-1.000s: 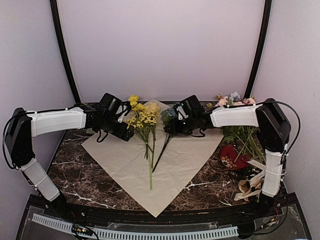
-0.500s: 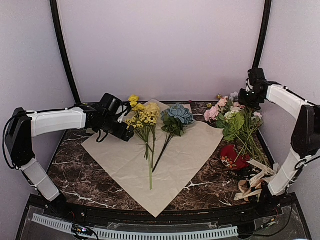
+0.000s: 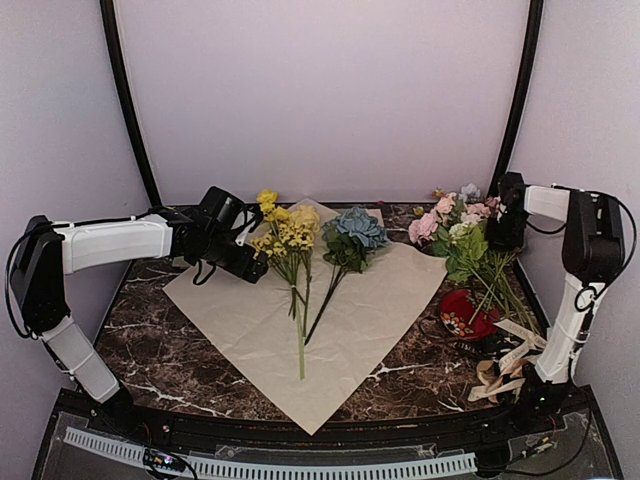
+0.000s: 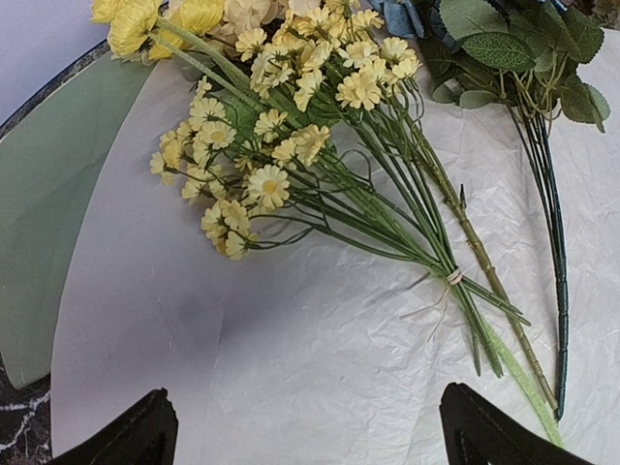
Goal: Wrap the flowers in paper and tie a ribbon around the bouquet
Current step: Pick up the fake flower from the corner of the board.
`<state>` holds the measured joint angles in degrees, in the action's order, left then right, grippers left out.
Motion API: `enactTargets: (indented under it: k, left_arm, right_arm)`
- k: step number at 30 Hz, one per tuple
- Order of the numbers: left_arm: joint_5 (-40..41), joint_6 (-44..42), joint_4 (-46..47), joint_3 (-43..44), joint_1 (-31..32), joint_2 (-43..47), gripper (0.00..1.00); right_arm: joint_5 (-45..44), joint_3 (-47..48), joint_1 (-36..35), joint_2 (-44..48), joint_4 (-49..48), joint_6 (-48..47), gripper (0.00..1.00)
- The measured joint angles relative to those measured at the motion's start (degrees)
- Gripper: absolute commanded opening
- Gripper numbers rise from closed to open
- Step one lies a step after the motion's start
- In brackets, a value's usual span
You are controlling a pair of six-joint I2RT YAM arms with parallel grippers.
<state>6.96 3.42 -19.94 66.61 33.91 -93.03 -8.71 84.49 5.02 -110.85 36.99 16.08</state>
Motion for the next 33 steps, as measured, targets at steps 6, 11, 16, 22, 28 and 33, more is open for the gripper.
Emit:
enactTargets:
  k: [6, 11, 16, 22, 28, 33]
  left_arm:
    - [0.0, -0.1, 0.0, 0.0, 0.0, -0.7, 0.98]
    - [0.0, -0.1, -0.2, 0.0, 0.0, -1.1, 0.98]
    - [0.1, -0.2, -0.2, 0.0, 0.0, -1.1, 0.98]
    - [0.2, -0.2, -0.2, 0.2, 0.0, -1.3, 0.98]
    - [0.2, -0.2, -0.3, 0.8, 0.0, -1.7, 0.98]
    - [0.2, -0.2, -0.3, 0.9, 0.0, -1.8, 0.97]
  right_arm:
    - [-0.2, 1.0, 0.0, -2.8, -0.1, -1.0, 0.18]
    - [-1.7, 1.2, 0.0, -3.8, -0.1, -1.6, 0.18]
    - [-2.3, 2.4, 0.0, -5.0, 0.2, -3.6, 0.0]
    - [-5.5, 2.8, 0.0, -4.5, 0.4, -6.6, 0.0]
    - [-10.8, 1.7, 0.0, 2.5, -2.3, -10.4, 0.0]
    - [-12.1, -5.6, -0.1, 15.8, -12.8, -14.3, 0.0]
